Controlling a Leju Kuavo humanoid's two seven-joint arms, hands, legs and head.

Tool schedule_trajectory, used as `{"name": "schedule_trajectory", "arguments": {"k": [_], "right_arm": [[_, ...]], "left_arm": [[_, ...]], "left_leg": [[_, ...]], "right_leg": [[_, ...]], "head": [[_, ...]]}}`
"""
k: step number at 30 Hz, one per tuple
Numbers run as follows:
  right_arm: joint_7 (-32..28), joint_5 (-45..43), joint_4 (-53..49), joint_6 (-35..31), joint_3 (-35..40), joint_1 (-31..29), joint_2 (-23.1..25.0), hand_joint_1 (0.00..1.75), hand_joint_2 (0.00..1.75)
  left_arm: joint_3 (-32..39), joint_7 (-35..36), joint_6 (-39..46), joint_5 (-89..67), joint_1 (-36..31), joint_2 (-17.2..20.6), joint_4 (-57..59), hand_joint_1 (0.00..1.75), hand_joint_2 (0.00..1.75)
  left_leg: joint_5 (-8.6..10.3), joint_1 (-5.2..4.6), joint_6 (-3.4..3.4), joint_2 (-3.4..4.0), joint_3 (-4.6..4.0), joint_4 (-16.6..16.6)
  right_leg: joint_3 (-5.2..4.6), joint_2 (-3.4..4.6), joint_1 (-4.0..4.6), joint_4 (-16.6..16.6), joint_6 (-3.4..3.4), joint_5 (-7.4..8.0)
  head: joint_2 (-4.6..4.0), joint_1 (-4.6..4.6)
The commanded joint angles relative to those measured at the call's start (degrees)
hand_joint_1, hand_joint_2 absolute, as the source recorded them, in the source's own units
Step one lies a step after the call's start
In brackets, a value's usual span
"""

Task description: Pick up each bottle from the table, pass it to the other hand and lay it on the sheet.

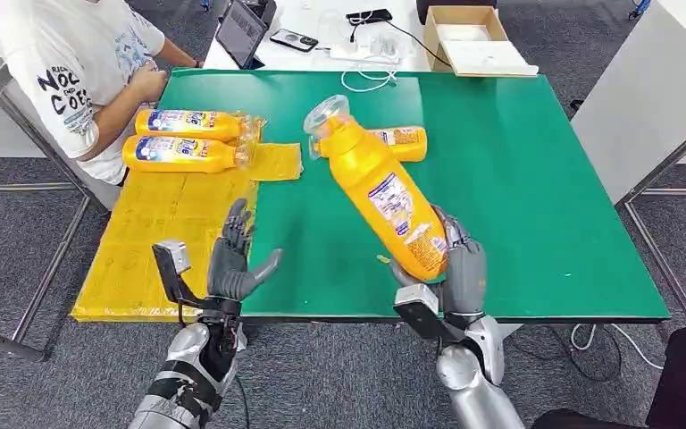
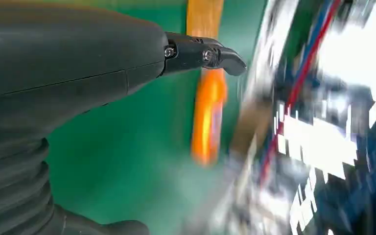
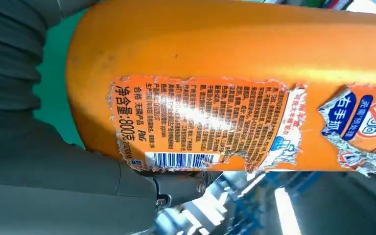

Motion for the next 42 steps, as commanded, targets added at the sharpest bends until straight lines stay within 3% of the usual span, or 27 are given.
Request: {"name": "schedule_trajectory", "arguments": {"k": [1, 18, 25, 42], "right_arm": [[-3.42, -0.41, 5.0, 2.07, 2.03, 0.61, 1.75, 1.75, 1.75], [-3.71, -1.74, 12.49, 6.98, 3.76, -0.46, 3.35, 1.73, 1.75], [-2.8, 4.83, 18.02, 6.01, 9.98, -3.45, 4.32, 1.73, 1.75], [-1.38, 6.91, 24.43, 4.67, 16.5, -5.15, 4.04, 1.75, 1.75]], "left_arm": [[-6.63, 3.43, -9.56, 7.24, 1.76, 1.79, -5.94, 0.0, 1.75], [-9.32, 3.74, -15.48, 13.81, 4.55, 2.1, -13.23, 0.0, 1.75], [-12.69, 4.79, -12.96, 8.8, 1.49, 2.67, -7.44, 0.0, 1.75], [-12.04, 7.48, -14.71, 15.51, -0.31, 1.23, -2.27, 0.0, 1.75]], "left_leg": [[-0.16, 0.0, 0.04, 0.1, 0.35, -0.01], [-0.14, -0.02, 0.06, 0.13, 0.38, -0.07], [-0.08, 0.0, 0.05, 0.13, 0.25, -0.06], [-0.05, 0.02, 0.04, -0.01, 0.21, -0.06]], "right_leg": [[0.33, 0.01, 0.04, -0.01, -0.14, -0.13], [0.35, 0.05, 0.02, -0.07, -0.14, -0.11], [0.22, 0.06, 0.03, -0.05, -0.11, -0.05], [0.2, -0.09, 0.05, -0.06, -0.1, -0.07]], "head": [[0.0, -0.02], [0.0, 0.0], [0.0, -0.02], [0.0, -0.02]]}}
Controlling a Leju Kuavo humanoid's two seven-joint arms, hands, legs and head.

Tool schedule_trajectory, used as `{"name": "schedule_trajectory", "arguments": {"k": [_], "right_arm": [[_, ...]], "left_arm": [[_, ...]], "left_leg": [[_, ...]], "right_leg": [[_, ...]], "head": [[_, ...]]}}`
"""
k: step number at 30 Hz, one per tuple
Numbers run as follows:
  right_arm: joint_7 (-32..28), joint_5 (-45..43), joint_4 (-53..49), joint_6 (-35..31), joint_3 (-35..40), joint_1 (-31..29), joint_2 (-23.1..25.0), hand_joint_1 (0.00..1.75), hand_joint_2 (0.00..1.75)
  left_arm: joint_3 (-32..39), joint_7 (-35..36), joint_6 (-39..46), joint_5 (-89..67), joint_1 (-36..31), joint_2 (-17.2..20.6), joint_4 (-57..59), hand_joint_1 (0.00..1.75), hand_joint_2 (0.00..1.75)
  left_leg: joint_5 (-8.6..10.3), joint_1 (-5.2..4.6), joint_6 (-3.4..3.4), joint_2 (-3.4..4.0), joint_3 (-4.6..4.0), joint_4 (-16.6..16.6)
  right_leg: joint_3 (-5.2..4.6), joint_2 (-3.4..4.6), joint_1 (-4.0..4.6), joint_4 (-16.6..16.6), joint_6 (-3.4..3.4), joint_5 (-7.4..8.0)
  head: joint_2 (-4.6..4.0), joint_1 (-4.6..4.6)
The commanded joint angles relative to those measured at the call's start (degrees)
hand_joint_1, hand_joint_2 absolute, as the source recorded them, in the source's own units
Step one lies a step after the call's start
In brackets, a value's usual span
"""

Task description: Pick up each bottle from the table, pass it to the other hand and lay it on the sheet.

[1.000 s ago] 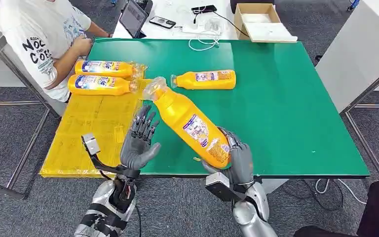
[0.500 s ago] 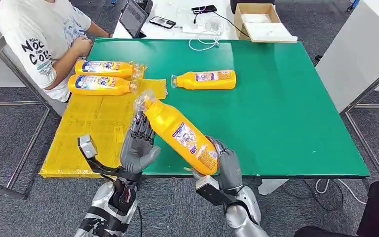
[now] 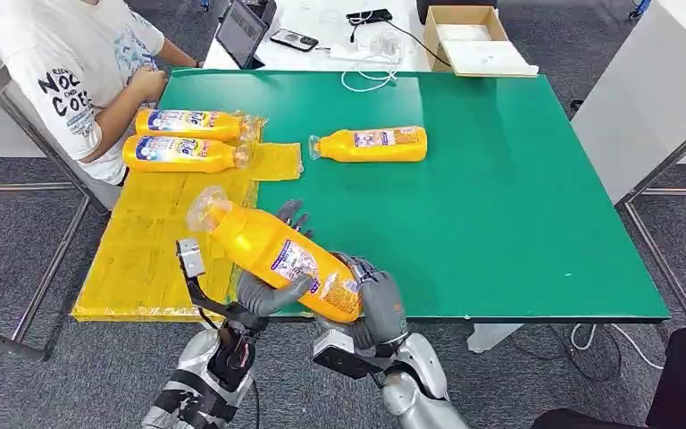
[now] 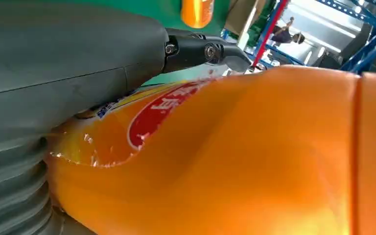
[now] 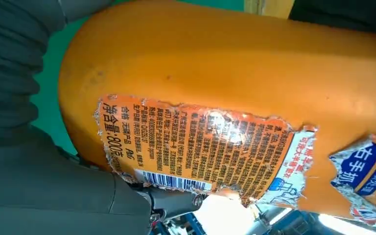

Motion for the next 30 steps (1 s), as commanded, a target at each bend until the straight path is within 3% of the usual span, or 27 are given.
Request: {"name": "schedule_trajectory", "arguments": {"k": [1, 6, 17, 23, 24, 25, 26, 28, 30], "right_arm": [[0.24, -0.14, 8.22, 0.78, 4.71, -2.4, -1.17, 1.75, 1.75], [0.24, -0.14, 8.22, 0.78, 4.71, -2.4, -1.17, 1.75, 1.75], [0.24, -0.14, 8.22, 0.78, 4.71, -2.4, -1.17, 1.75, 1.75], [1.37, -0.52, 9.72, 2.5, 4.64, -2.73, -1.37, 1.73, 1.75], [1.61, -0.46, 10.22, 2.77, 4.62, -2.85, -1.36, 1.75, 1.75], [1.64, -0.69, 10.36, 3.0, 4.52, -2.82, -1.28, 1.75, 1.75], [1.67, -0.73, 10.73, 3.1, 4.41, -2.84, -1.27, 1.75, 1.75], [1.61, -0.89, 11.04, 3.13, 4.11, -2.76, -1.16, 1.73, 1.75], [1.7, -1.1, 10.7, 3.31, 3.8, -2.6, -1.14, 1.71, 1.75]], "left_arm": [[-1.18, 0.6, -1.21, 3.71, -3.12, 0.62, 4.08, 0.0, 1.75], [-1.18, 0.6, -1.21, 3.71, -3.12, 0.62, 4.08, 0.0, 1.75], [-1.18, 0.6, -1.21, 3.71, -3.12, 0.62, 4.08, 0.0, 1.75], [1.43, 0.19, -1.28, 8.29, -1.5, -0.87, -0.89, 0.05, 1.75], [1.76, 0.34, -1.01, 9.03, -1.04, -1.21, -2.41, 0.44, 1.75], [1.71, 0.35, -0.93, 9.0, -0.9, -1.24, -2.97, 1.45, 1.75], [1.47, 0.46, -0.35, 8.64, -0.7, -1.14, -3.68, 1.75, 1.75], [0.8, -0.22, 1.68, 6.65, -0.71, -0.72, -3.77, 1.75, 1.75], [-1.11, -5.6, 7.45, -3.1, -1.25, 0.63, -3.8, 1.75, 1.75]], "left_leg": [[-0.11, 0.0, 0.06, -0.04, 0.4, -0.06], [-0.24, -0.03, 0.11, -0.05, 0.69, -0.05], [-0.04, -0.01, 0.04, -0.05, 0.19, -0.05], [-0.15, -0.01, 0.08, -0.05, 0.4, -0.01], [-0.08, 0.02, 0.05, -0.04, 0.23, -0.02], [-0.13, 0.0, 0.07, -0.07, 0.32, 0.01], [-0.09, 0.01, 0.05, -0.06, 0.23, 0.0], [-0.08, 0.01, 0.06, -0.11, 0.24, -0.01], [-0.07, 0.02, 0.05, -0.11, 0.24, -0.02]], "right_leg": [[0.42, -0.12, 0.04, -0.07, -0.13, -0.13], [0.71, -0.19, 0.04, -0.07, -0.2, -0.26], [0.2, -0.11, 0.02, -0.05, -0.08, -0.07], [0.43, -0.16, 0.04, -0.03, -0.14, -0.17], [0.25, -0.12, 0.05, -0.05, -0.1, -0.09], [0.35, -0.17, 0.04, -0.02, -0.12, -0.16], [0.26, -0.14, 0.05, -0.03, -0.1, -0.11], [0.28, -0.19, 0.04, -0.04, -0.09, -0.12], [0.27, -0.19, 0.05, -0.04, -0.09, -0.11]], "head": [[0.0, 0.0], [0.0, 0.0], [0.0, 0.0], [0.0, 0.0], [0.0, 0.0], [0.0, 0.0], [0.0, 0.0], [0.0, 0.0], [0.0, 0.0]]}}
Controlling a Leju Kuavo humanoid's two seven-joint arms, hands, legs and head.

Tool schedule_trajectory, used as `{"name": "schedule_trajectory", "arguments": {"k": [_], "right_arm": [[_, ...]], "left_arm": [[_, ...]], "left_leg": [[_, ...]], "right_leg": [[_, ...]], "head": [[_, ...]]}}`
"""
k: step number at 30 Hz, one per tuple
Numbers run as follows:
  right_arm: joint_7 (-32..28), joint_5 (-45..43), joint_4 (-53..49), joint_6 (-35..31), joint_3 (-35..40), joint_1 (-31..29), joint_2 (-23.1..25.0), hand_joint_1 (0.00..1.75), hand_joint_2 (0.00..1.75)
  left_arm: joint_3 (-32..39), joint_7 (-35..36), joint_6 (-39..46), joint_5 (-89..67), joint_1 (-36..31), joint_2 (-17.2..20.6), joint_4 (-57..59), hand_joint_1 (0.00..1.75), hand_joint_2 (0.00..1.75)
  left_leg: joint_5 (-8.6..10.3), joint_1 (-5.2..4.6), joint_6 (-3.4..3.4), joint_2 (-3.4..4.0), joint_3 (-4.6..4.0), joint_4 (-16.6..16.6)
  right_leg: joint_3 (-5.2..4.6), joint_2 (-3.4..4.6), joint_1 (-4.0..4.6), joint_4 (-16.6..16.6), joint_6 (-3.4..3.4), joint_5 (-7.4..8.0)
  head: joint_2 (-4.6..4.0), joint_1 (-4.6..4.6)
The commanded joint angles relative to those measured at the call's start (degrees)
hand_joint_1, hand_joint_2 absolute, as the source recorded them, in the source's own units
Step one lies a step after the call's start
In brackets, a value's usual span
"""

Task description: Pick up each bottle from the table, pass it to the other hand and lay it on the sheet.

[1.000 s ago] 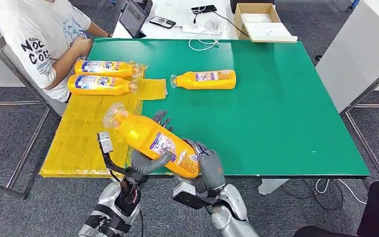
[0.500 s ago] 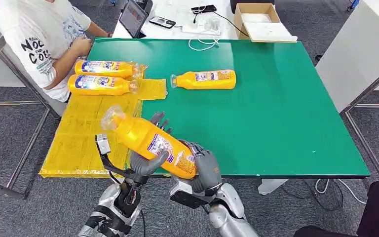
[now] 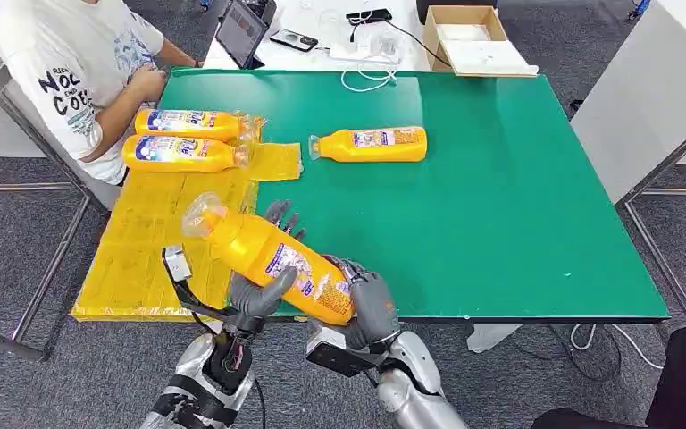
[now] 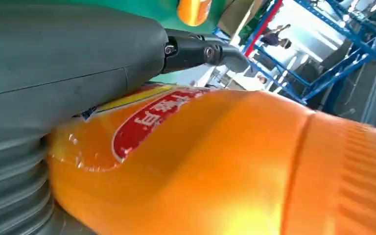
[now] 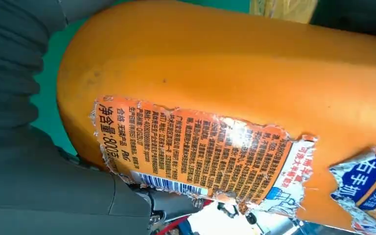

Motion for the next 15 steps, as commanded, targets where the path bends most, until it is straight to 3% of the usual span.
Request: {"name": "schedule_trajectory", "arguments": {"k": [1, 15], "right_arm": [[0.5, -0.02, 5.61, 1.67, 1.93, -0.2, -1.15, 1.73, 1.75], [1.09, -0.75, 6.13, 2.85, 1.18, -0.42, -0.8, 1.73, 1.75]], "left_arm": [[-3.13, -7.24, 10.57, -15.58, -2.81, 1.1, -2.32, 1.75, 1.75], [-1.73, -5.79, 7.62, -15.64, -2.74, 0.06, -0.58, 1.75, 1.75]], "left_leg": [[-0.13, 0.0, 0.07, -0.16, 0.37, -0.01], [-0.09, 0.0, 0.05, -0.1, 0.28, -0.03]], "right_leg": [[0.44, -0.24, 0.04, -0.03, -0.13, -0.18], [0.33, -0.17, 0.04, -0.04, -0.1, -0.12]], "head": [[0.0, 0.02], [0.0, 0.0]]}}
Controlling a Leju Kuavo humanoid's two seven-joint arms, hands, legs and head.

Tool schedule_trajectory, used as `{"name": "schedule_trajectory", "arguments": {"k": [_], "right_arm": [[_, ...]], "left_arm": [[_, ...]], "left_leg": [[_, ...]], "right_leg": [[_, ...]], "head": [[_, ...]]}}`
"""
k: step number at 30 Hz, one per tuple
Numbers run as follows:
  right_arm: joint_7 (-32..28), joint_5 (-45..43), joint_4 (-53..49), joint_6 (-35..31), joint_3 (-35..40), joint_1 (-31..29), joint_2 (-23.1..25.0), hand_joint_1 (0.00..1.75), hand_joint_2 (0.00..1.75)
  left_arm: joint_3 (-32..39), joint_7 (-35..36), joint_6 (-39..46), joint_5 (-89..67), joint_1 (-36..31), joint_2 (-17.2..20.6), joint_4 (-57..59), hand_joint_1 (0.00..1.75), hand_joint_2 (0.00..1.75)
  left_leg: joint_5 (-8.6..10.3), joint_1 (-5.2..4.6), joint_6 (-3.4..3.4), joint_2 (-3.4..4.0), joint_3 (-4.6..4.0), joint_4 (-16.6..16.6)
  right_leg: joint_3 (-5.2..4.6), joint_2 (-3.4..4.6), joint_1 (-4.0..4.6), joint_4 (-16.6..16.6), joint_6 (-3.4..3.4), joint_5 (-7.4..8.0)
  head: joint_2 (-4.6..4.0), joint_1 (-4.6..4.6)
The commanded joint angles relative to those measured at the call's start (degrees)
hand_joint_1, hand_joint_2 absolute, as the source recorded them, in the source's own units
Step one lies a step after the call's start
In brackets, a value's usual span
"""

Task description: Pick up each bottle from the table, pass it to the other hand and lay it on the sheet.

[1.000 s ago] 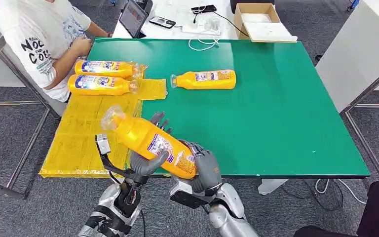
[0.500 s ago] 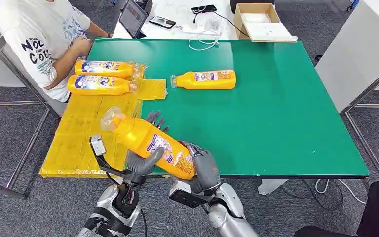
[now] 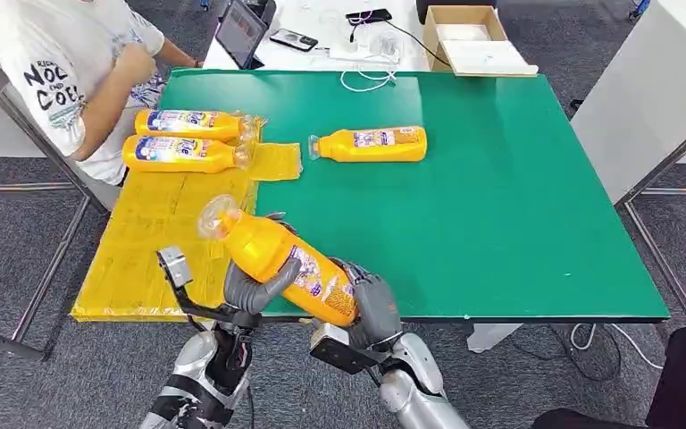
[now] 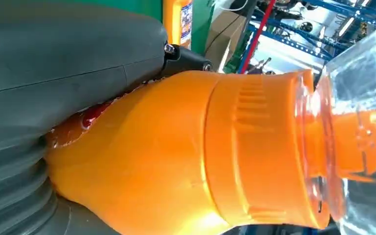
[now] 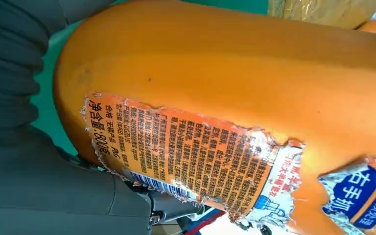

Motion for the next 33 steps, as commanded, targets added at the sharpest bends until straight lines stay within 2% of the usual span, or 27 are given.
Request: {"name": "schedule_trajectory", "arguments": {"k": [1, 5, 7, 8, 9, 10, 16, 17, 18, 25, 31, 32, 33], "right_arm": [[-0.05, -0.45, 4.56, 2.0, 0.99, -0.36, -0.42, 1.59, 1.75], [-0.05, -0.45, 4.51, 2.03, 1.01, -0.44, -0.36, 1.59, 1.75], [-0.05, -0.45, 4.51, 2.03, 1.01, -0.44, -0.36, 1.59, 1.75], [0.22, -0.48, 4.08, 1.19, 0.63, -0.26, -0.2, 0.0, 1.75], [0.29, -0.71, 3.67, 1.6, 0.64, -0.27, -0.18, 0.0, 1.75], [0.28, -1.45, 2.78, 1.77, 0.15, -0.07, -0.06, 0.0, 0.0], [0.49, -4.92, -5.18, 3.48, -1.87, 1.76, -0.9, 0.0, 0.0], [0.84, -4.63, -5.47, 3.41, -1.99, 1.78, -1.18, 0.0, 0.0], [1.31, -3.91, -5.34, 2.93, -1.93, 1.72, -1.33, 0.0, 0.0], [0.94, -1.48, -3.36, -0.75, -1.71, 1.33, -0.95, 0.0, 0.0], [-0.79, -4.33, -10.67, -3.93, -2.8, 4.04, -0.93, 0.0, 0.0], [-3.16, -7.32, -13.56, -5.7, -4.32, 5.01, -0.3, 0.0, 0.0], [-3.7, -8.38, -16.03, -6.11, -4.68, 5.49, -0.27, 0.0, 0.0]], "left_arm": [[-1.64, 0.46, 0.14, -1.15, -2.99, 0.16, 1.81, 1.75, 1.75], [-1.63, 0.46, 0.14, -1.16, -2.98, 0.17, 1.81, 1.75, 1.75], [-1.63, 0.46, 0.14, -1.16, -2.98, 0.17, 1.81, 1.75, 1.75], [-1.57, 0.49, 0.36, -1.3, -2.88, 0.17, 1.69, 1.75, 1.75], [-1.5, 0.49, 0.5, -1.36, -2.79, 0.17, 1.65, 1.75, 1.75], [-1.44, 0.53, 0.68, -1.44, -2.72, 0.15, 1.62, 1.75, 1.75], [-0.11, 1.44, 1.68, -0.25, -2.84, 0.13, 1.63, 1.75, 1.75], [0.19, 1.55, 1.98, -0.07, -3.01, 0.14, 1.7, 1.75, 1.75], [0.4, 1.68, 2.21, 0.05, -3.11, 0.13, 1.73, 1.75, 1.75], [2.83, 2.79, 5.96, 1.05, -4.72, -0.25, 3.13, 1.75, 1.75], [7.12, -1.76, 17.68, -4.62, -7.65, 0.33, 4.95, 1.75, 1.75], [7.65, -6.74, 27.28, -11.86, -8.4, 0.79, 4.9, 1.75, 1.75], [7.96, -9.24, 33.31, -16.89, -9.08, 1.57, 4.89, 1.75, 1.75]], "left_leg": [[-0.05, 0.01, 0.04, -0.09, 0.17, -0.03], [-0.04, 0.01, 0.04, -0.08, 0.14, -0.03], [-0.15, -0.01, 0.08, -0.11, 0.4, -0.01], [-0.1, 0.0, 0.06, -0.1, 0.3, -0.03], [-0.05, 0.0, 0.04, -0.09, 0.17, -0.03], [-0.11, 0.0, 0.06, -0.1, 0.31, -0.03], [-0.09, -0.02, 0.05, -0.05, 0.19, 0.0], [-0.18, -0.03, 0.08, -0.05, 0.38, 0.03], [-0.07, -0.03, 0.05, -0.08, 0.19, 0.0], [-0.1, -0.01, 0.06, -0.03, 0.29, -0.01], [-0.08, -0.02, 0.04, -0.03, 0.25, -0.02], [-0.13, -0.03, 0.05, -0.05, 0.37, -0.01], [-0.06, -0.02, 0.04, -0.04, 0.22, -0.02]], "right_leg": [[0.22, -0.14, 0.03, -0.05, -0.07, -0.07], [0.19, -0.13, 0.03, -0.04, -0.07, -0.06], [0.47, -0.2, 0.03, -0.03, -0.13, -0.19], [0.36, -0.18, 0.03, -0.04, -0.11, -0.14], [0.22, -0.14, 0.03, -0.04, -0.08, -0.08], [0.37, -0.18, 0.04, -0.04, -0.12, -0.14], [0.24, -0.11, 0.01, 0.0, -0.09, -0.11], [0.43, -0.14, 0.02, 0.03, -0.14, -0.21], [0.24, -0.14, 0.0, 0.01, -0.09, -0.11], [0.34, -0.1, 0.03, -0.02, -0.11, -0.11], [0.28, -0.09, 0.02, 0.0, -0.11, -0.1], [0.41, -0.14, 0.01, 0.02, -0.15, -0.18], [0.26, -0.1, 0.01, 0.0, -0.1, -0.1]], "head": [[0.0, 0.0], [0.0, 0.0], [0.0, 0.0], [0.0, 0.02], [0.0, 0.0], [0.0, 0.02], [0.0, 0.02], [0.0, 0.0], [0.0, 0.02], [0.0, 0.02], [0.0, 0.0], [0.0, 0.02], [0.0, 0.0]]}}
